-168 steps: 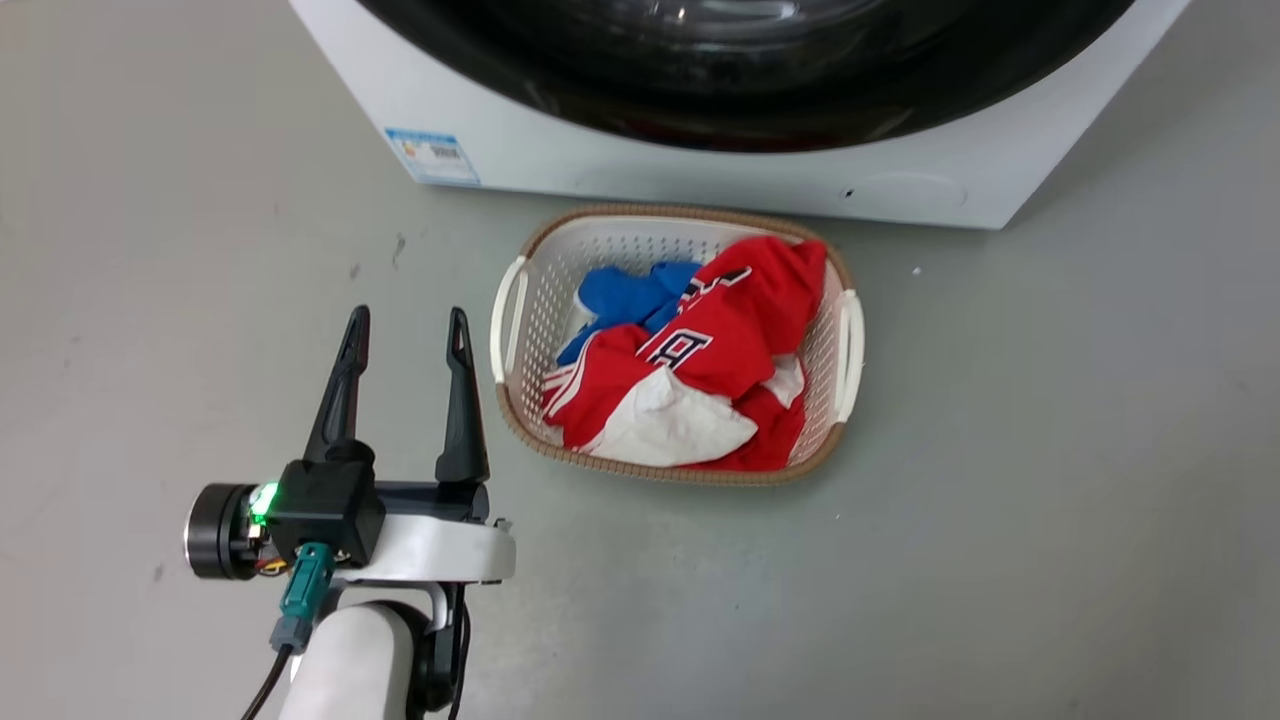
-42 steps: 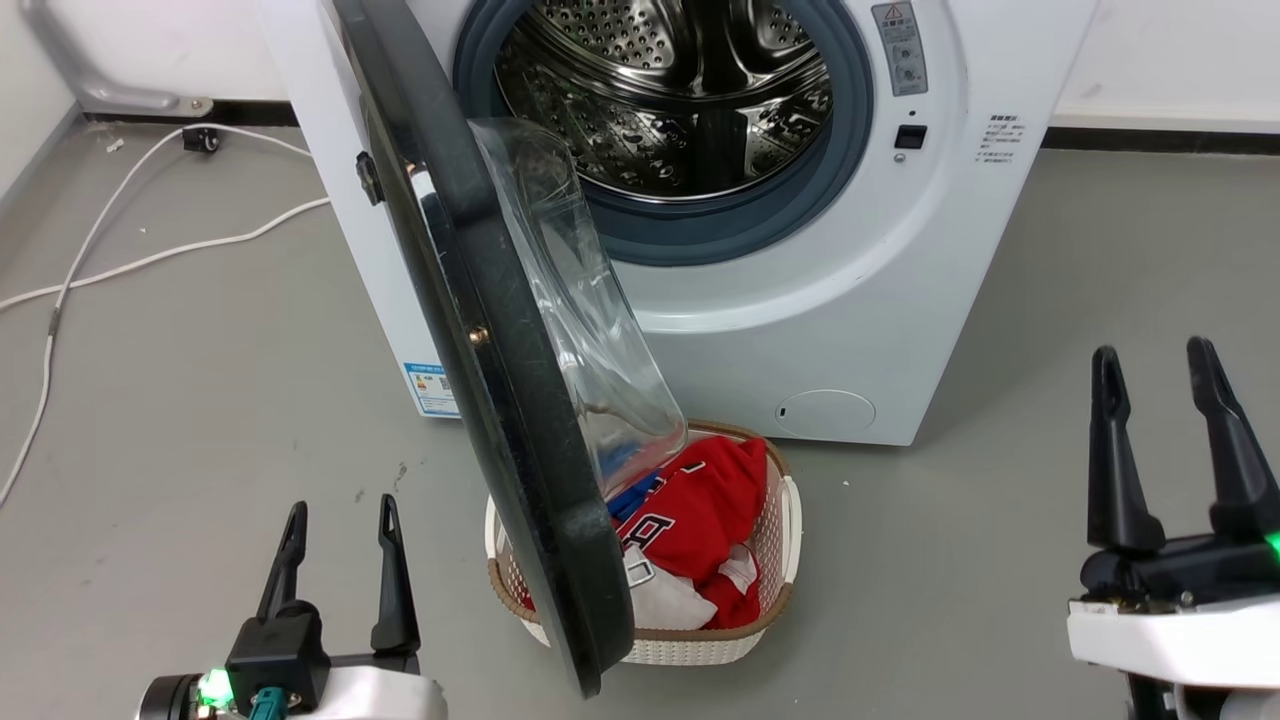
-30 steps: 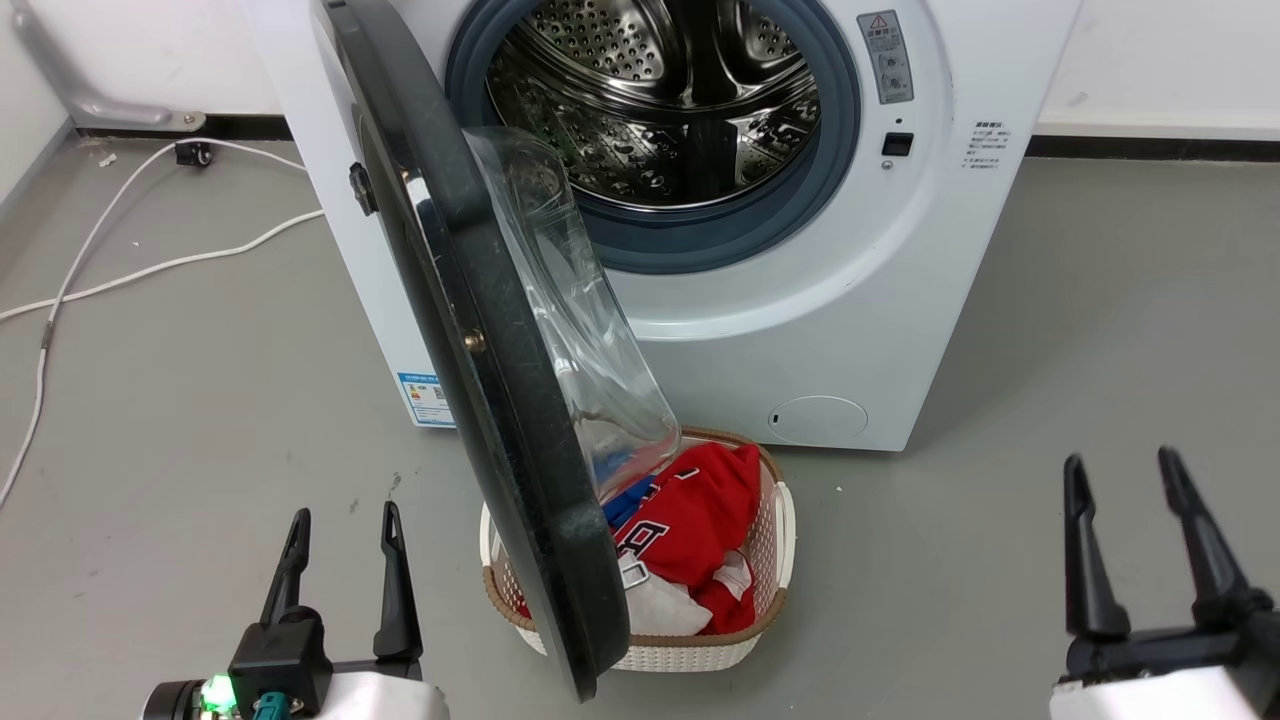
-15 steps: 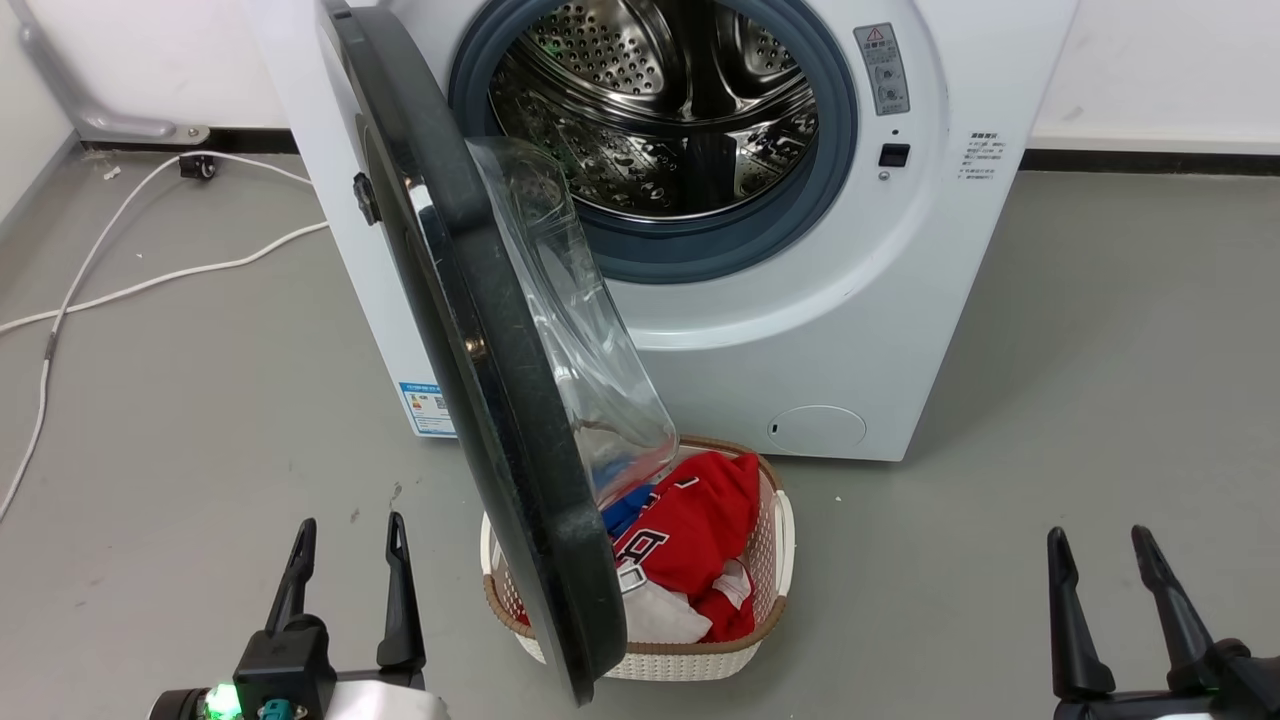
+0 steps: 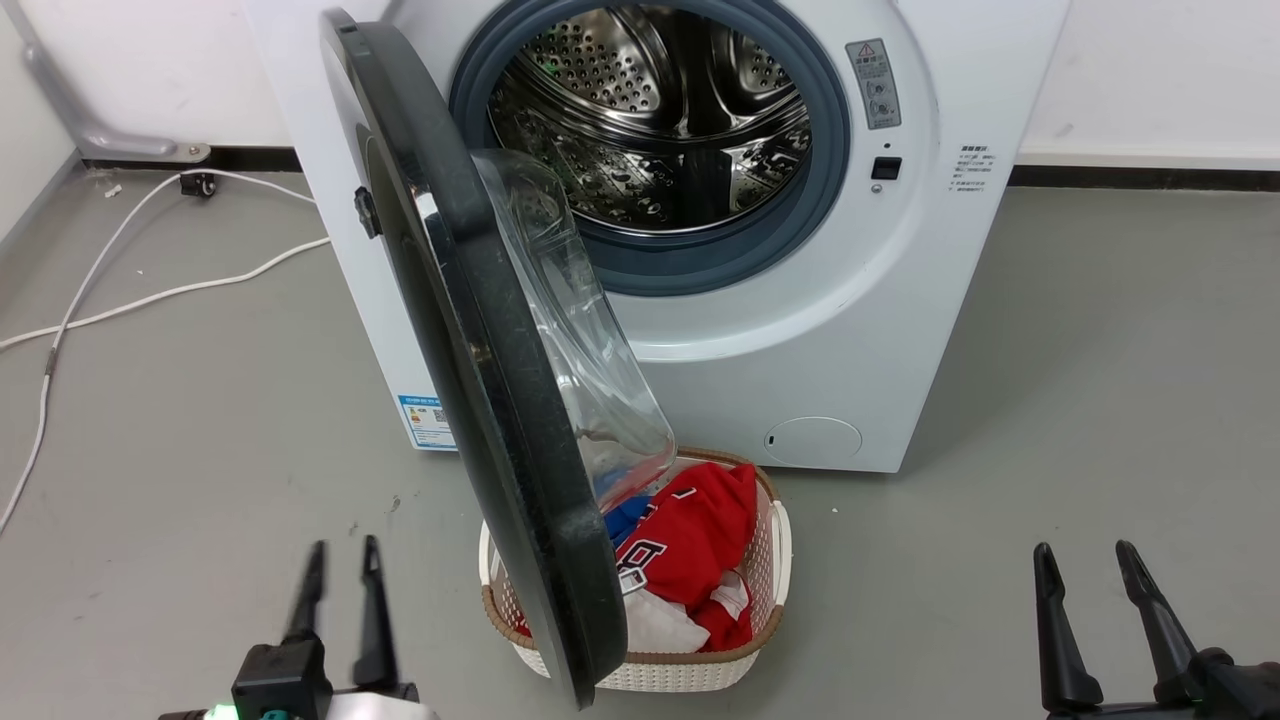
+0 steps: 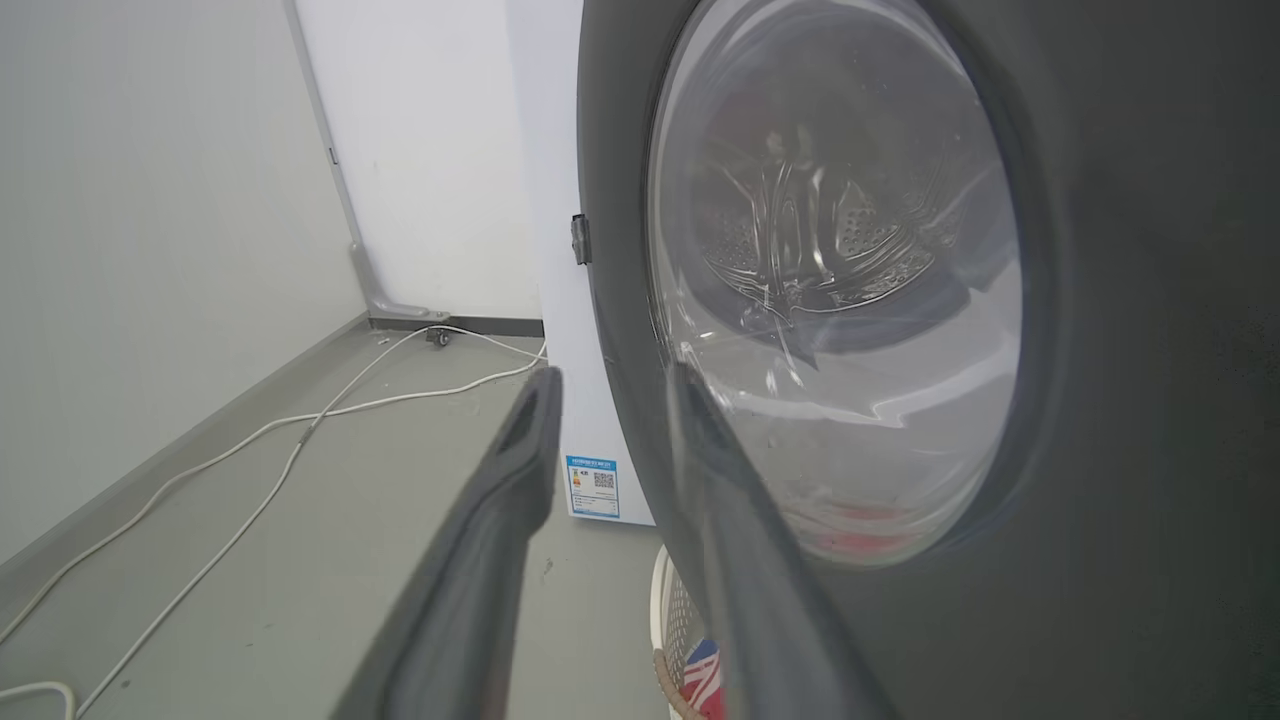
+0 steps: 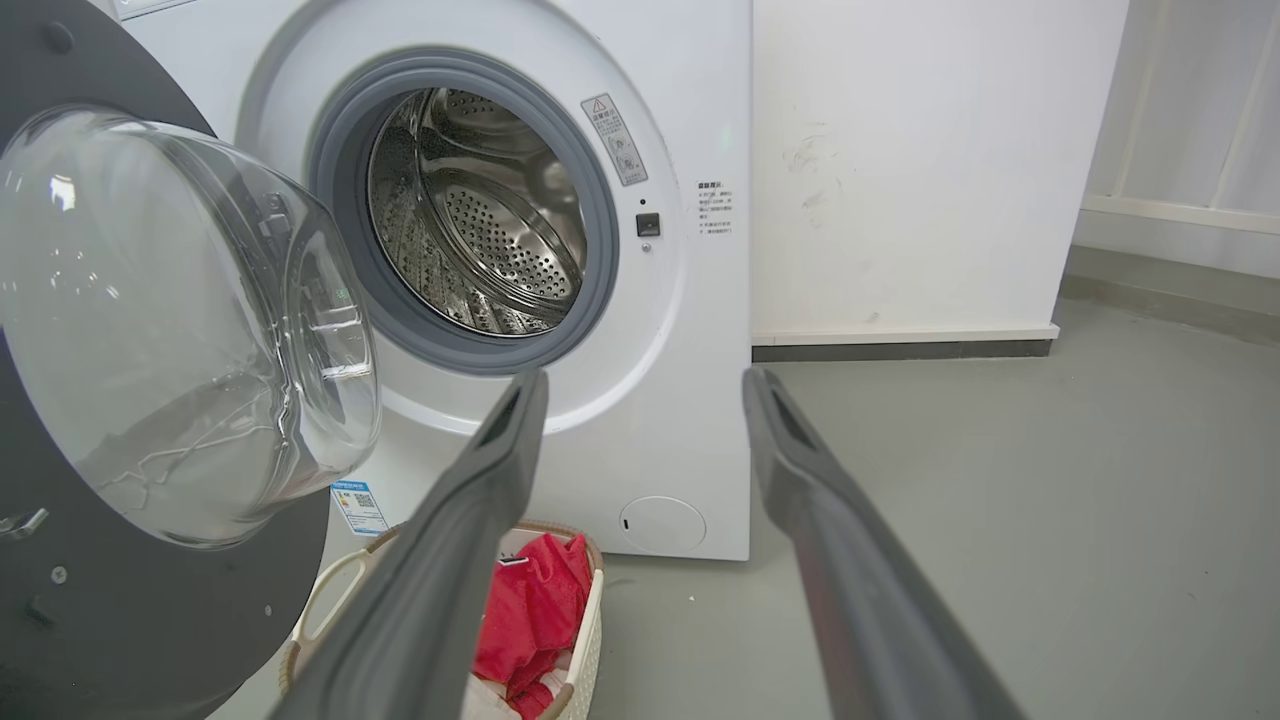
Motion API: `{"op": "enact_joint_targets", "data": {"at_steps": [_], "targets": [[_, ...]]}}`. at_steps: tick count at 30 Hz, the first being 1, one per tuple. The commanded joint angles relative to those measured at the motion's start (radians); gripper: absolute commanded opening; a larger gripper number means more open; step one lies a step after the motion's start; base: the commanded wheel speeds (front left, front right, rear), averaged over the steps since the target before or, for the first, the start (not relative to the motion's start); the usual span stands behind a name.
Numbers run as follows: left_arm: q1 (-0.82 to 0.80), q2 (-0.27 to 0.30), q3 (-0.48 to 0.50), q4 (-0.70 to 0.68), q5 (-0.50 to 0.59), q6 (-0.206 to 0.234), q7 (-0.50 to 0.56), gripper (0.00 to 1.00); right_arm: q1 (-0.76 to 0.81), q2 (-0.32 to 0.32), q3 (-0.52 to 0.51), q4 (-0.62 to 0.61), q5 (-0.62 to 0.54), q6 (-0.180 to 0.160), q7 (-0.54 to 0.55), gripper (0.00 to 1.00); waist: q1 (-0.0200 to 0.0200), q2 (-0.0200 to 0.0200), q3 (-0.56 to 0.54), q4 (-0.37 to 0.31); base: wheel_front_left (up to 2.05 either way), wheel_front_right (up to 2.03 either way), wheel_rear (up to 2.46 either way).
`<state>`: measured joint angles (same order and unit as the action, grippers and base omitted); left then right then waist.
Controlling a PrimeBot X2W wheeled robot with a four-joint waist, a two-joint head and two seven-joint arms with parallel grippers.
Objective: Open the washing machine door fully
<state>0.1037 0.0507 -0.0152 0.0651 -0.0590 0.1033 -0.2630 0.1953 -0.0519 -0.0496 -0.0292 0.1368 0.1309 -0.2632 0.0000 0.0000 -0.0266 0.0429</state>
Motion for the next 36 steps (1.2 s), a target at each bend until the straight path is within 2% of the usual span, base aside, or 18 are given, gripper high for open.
{"op": "enact_joint_targets", "data": {"at_steps": [1,7,12,19,27,32,36], "targets": [[0.003,0.000,0.003,0.001,-0.001,0.001,-0.003,0.00,0.009,0.003,0.001,0.002,-0.004,0.000,-0.002,1.00,0.0000,0.0000,0.000,0.000,0.00,0.00,0.00],[-0.051,0.009,0.033,-0.046,0.009,-0.008,-0.003,0.00,0.002,0.003,-0.002,0.001,-0.002,0.000,-0.002,1.00,0.0000,0.0000,-0.002,0.006,0.00,0.00,0.00],[-0.115,0.025,0.041,-0.172,0.035,-0.014,-0.003,0.00,-0.008,0.003,-0.001,-0.006,0.001,0.000,-0.002,1.00,0.0000,0.0000,-0.002,0.008,0.00,0.00,0.00],[-0.198,0.045,-0.024,-0.366,0.093,-0.034,-0.003,0.00,-0.016,0.003,0.006,-0.010,0.000,0.000,-0.002,1.00,0.0000,0.0000,-0.003,-0.001,0.00,0.00,0.00],[-0.282,0.043,-0.192,-0.492,0.140,-0.089,-0.003,0.00,-0.021,0.003,0.006,-0.016,-0.001,0.000,-0.002,1.00,0.0000,0.0000,0.002,-0.005,0.00,0.00,0.00],[-0.311,0.029,-0.333,-0.499,0.153,-0.137,-0.003,0.00,-0.021,0.003,0.007,-0.019,0.001,0.000,-0.002,1.00,0.0000,0.0000,0.004,-0.004,0.00,0.00,0.00],[-0.317,0.020,-0.428,-0.472,0.151,-0.157,-0.003,0.00,-0.024,0.003,0.008,-0.020,0.000,0.000,-0.002,1.00,0.0000,0.0000,0.005,-0.003,0.00,0.00,0.00]]}}
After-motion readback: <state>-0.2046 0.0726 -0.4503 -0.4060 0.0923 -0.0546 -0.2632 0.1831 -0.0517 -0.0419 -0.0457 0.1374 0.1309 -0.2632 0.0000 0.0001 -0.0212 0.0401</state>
